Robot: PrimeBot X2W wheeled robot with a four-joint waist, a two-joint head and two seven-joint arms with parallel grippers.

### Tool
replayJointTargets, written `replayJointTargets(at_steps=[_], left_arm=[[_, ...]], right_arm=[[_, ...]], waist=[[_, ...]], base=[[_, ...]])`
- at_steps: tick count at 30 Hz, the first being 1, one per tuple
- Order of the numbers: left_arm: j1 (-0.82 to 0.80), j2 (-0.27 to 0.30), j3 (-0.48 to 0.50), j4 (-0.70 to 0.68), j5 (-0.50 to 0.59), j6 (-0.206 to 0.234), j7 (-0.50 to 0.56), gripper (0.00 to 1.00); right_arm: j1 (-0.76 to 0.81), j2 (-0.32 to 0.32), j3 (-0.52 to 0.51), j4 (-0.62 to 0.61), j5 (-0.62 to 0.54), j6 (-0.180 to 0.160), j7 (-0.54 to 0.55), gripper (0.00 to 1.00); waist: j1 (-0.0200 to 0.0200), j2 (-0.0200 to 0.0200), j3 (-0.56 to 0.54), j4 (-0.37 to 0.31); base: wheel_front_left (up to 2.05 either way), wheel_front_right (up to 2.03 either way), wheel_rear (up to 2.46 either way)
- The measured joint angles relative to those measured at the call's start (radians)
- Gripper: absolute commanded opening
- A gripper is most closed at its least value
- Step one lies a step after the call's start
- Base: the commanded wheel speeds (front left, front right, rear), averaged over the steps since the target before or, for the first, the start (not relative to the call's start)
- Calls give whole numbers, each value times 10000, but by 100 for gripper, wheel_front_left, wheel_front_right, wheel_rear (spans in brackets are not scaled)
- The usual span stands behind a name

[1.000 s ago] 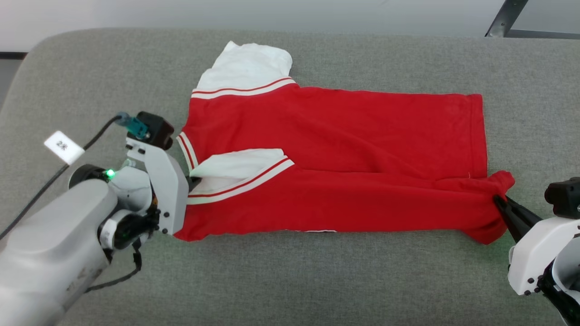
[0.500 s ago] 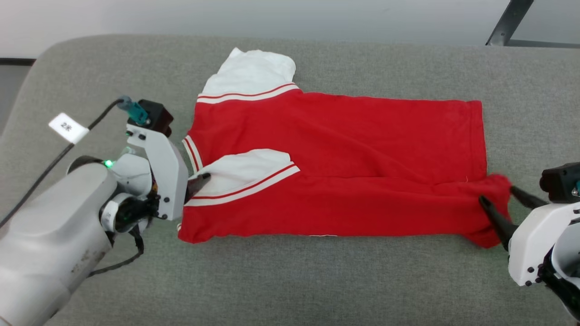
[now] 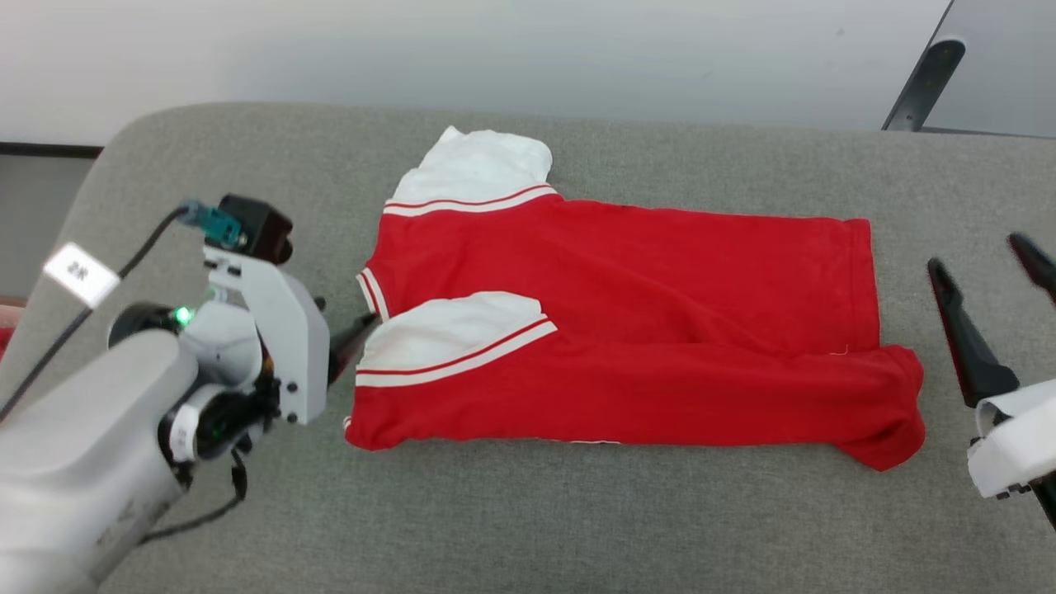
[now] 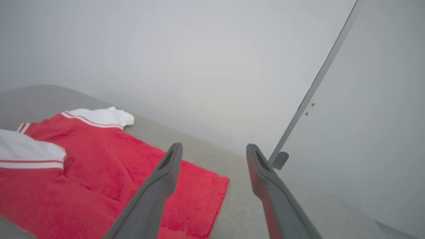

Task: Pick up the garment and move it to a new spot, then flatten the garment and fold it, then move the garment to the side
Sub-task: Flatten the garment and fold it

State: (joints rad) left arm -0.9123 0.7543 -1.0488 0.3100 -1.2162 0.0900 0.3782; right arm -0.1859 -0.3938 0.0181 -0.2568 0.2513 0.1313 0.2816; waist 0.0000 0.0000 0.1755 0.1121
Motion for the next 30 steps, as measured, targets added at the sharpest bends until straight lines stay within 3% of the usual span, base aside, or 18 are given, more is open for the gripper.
replayJointTargets(at_steps=[4, 8, 13, 20, 30], left_arm=[[503, 278, 67, -548, -359, 368, 113, 100], [760, 656, 88, -874, -802, 688, 640, 100], [777, 926, 125, -1022, -1323, 922, 1501, 100], [671, 1064, -56, -648, -1770, 1127, 2821, 100], [621, 903, -94, 159, -2305, 1302, 3664, 100]], right_arm=[[280, 334, -190, -405, -867, 0, -1601, 100], [520, 968, -593, -828, -1365, 0, -2502, 100], [591, 1592, -957, -1394, -1547, 0, -2667, 100], [672, 1916, -1210, -1983, -1526, 0, -2531, 100], [672, 2324, -1436, -2121, -1290, 0, -2443, 100]], waist=[[0, 0, -153, -4], [0, 0, -181, -155], [0, 0, -105, -492], [0, 0, 264, -1064], [0, 0, 976, -1705]], base=[[0, 0, 0], [0, 0, 0], [0, 0, 0], [0, 0, 0], [0, 0, 0]])
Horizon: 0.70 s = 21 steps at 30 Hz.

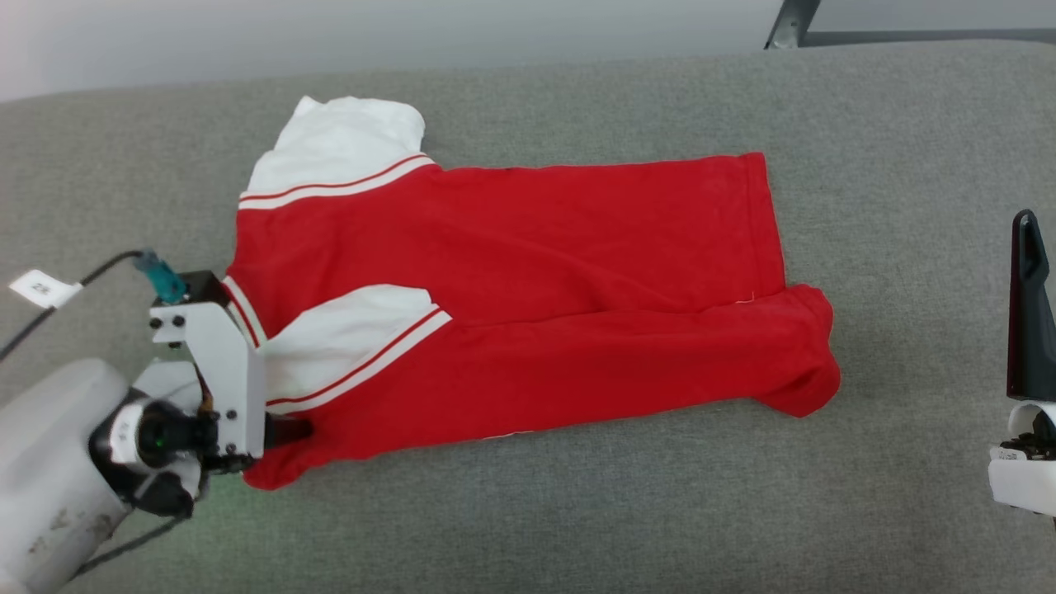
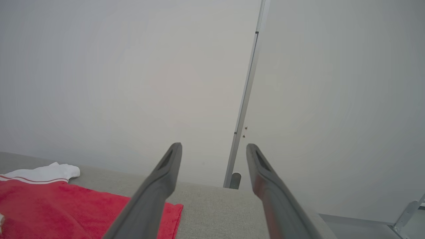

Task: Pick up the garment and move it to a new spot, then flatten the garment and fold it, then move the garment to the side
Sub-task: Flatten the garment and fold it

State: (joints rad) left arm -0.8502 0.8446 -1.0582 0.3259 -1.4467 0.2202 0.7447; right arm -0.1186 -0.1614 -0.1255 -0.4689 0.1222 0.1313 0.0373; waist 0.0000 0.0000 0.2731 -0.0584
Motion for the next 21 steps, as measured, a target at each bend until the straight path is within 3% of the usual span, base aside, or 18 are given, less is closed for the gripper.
replayJointTargets(at_steps=[4, 5, 6, 8, 14, 21], left_arm=[[-30, -102, 82, 313, -328, 100, 326, 100], [-29, -146, 146, 408, -472, 134, 399, 94], [-38, -174, 169, 445, -537, 134, 481, 48], [-65, -198, 188, 493, -539, 79, 464, 0], [-138, -320, 207, 665, -437, -92, 326, 0], [-309, -541, 157, 690, -228, -194, 188, 0]], right_arm=[[-2, -35, 33, 82, 221, 0, 178, 100], [-2, -81, 71, 113, 324, 0, 284, 100], [-3, -144, 102, 169, 416, 0, 414, 100], [-22, -261, 155, 221, 562, 0, 612, 100], [-207, -773, 608, 456, 1467, 0, 2144, 100], [-693, -1164, 619, 775, 2742, 0, 5768, 100]], waist=[[0, 0, 164, -121], [0, 0, 194, -129], [0, 0, 213, -131], [0, 0, 230, -110], [0, 0, 259, 23], [0, 0, 276, 250]], base=[[0, 0, 0], [0, 0, 0], [0, 0, 0], [0, 0, 0], [0, 0, 0], [0, 0, 0]])
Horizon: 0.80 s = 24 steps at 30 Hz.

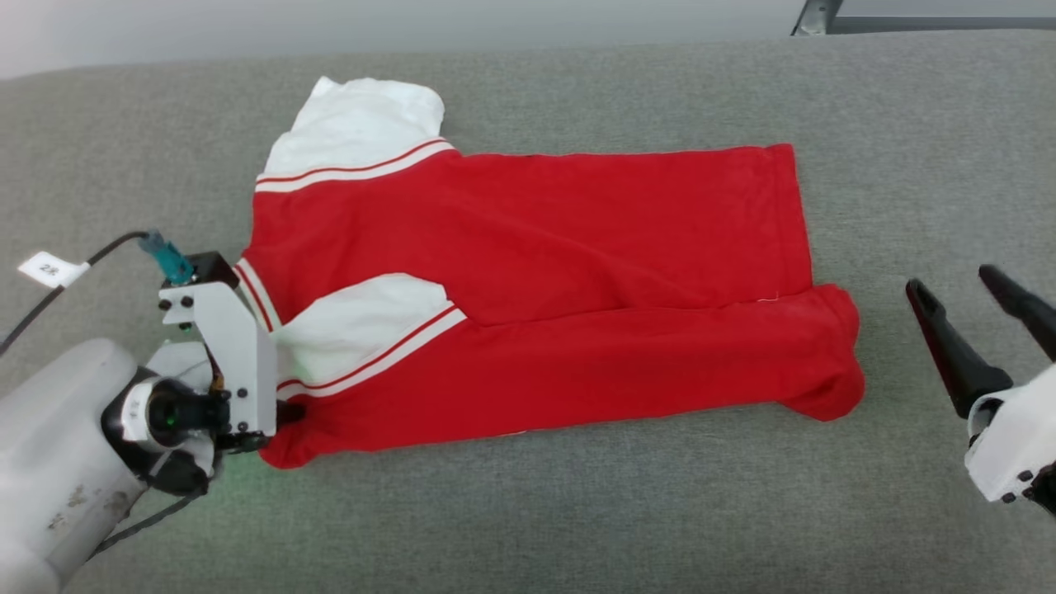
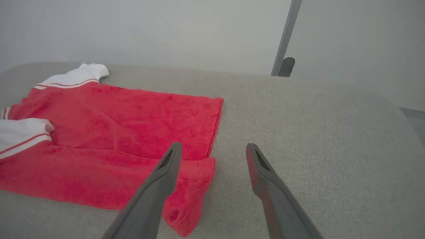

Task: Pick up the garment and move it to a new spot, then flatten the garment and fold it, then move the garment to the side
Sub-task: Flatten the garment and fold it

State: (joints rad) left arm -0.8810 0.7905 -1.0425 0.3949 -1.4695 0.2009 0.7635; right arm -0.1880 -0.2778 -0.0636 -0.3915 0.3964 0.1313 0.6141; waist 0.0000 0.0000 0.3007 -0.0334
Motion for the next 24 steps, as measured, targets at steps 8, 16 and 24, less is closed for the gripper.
replayJointTargets(at_steps=[8, 16, 24], left_arm=[[-281, -368, -69, 2, 251, -163, -86, 11], [-864, -825, -75, -96, 545, -336, -203, 17], [-1357, -1325, -15, 117, 719, -667, -347, 16]], right_arm=[[-714, -360, -222, 464, 485, -8, 3645, 100], [-948, -219, -121, 1030, 481, -8, 5352, 100], [-1286, -128, -12, 1937, 146, -8, 5745, 100]], waist=[[0, 0, 150, 417], [0, 0, 664, 893], [0, 0, 1221, 1409]], base=[[0, 0, 0], [0, 0, 0], [0, 0, 0]])
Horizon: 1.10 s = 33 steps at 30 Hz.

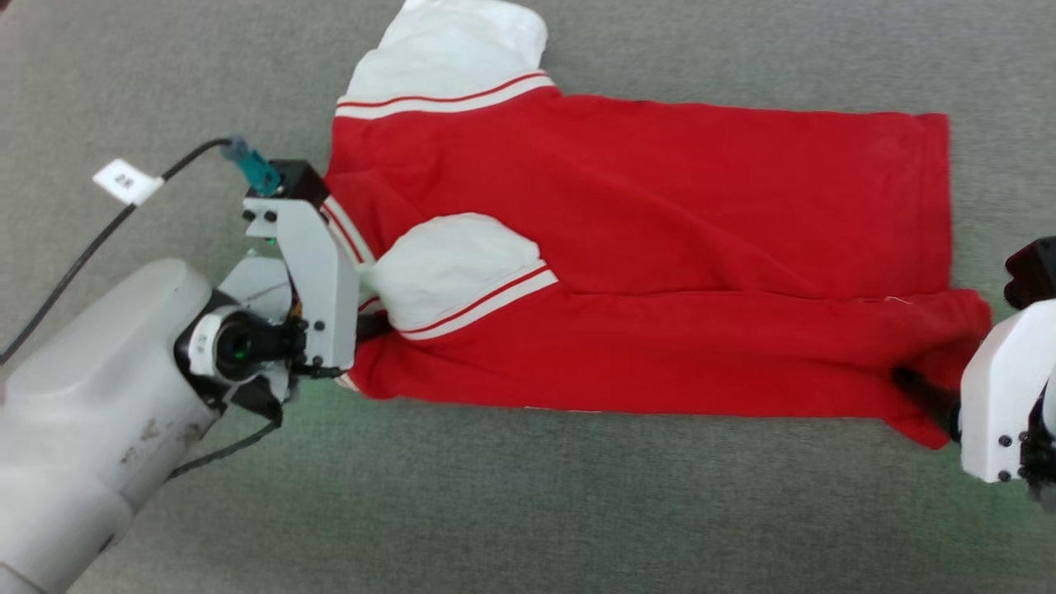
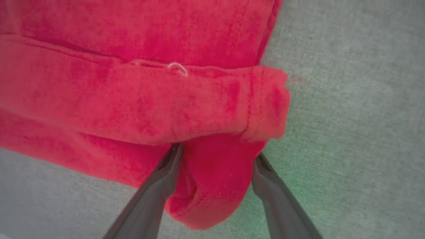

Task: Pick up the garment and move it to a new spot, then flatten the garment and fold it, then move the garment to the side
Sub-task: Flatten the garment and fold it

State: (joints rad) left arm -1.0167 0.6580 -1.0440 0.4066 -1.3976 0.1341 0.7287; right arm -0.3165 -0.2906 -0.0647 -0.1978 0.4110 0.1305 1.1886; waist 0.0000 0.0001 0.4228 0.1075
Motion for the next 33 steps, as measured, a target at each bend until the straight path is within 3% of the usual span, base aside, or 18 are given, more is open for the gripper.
replayJointTargets(at_steps=[2, 3, 4, 5, 13, 21, 33], left_arm=[[-68, -123, 31, 98, -2, -79, -77, 16], [-81, -174, 46, 161, -2, -117, -77, 16], [-98, -213, 58, 221, -2, -155, -86, 16], [-116, -238, 67, 278, -2, -199, -102, 16], [-104, -414, 61, 686, -50, -387, -140, 10], [174, -238, -98, 825, -130, -370, 119, 12], [567, 401, -234, -82, -270, 161, 644, 11]], right_arm=[[-100, -92, 48, 153, -33, 0, 71, 100], [-135, -146, 94, 201, -12, 0, 128, 94], [-196, -169, 96, 247, 35, 0, 161, 36], [-216, -194, 92, 286, 38, 0, 159, 0], [-274, -339, 148, 550, 146, 0, 194, 0], [-52, -307, 69, 637, 251, 0, 414, 0], [586, -504, 69, -31, 650, 0, 1055, 0]], waist=[[0, 0, 86, 109], [0, 0, 118, 158], [0, 0, 143, 202], [1, 0, 160, 238], [0, 0, -79, 288], [0, 0, -694, 296], [0, 0, -1640, 392]], base=[[0, 0, 0], [0, 0, 0], [0, 0, 0], [0, 0, 0], [0, 0, 0], [0, 0, 0], [0, 0, 0]])
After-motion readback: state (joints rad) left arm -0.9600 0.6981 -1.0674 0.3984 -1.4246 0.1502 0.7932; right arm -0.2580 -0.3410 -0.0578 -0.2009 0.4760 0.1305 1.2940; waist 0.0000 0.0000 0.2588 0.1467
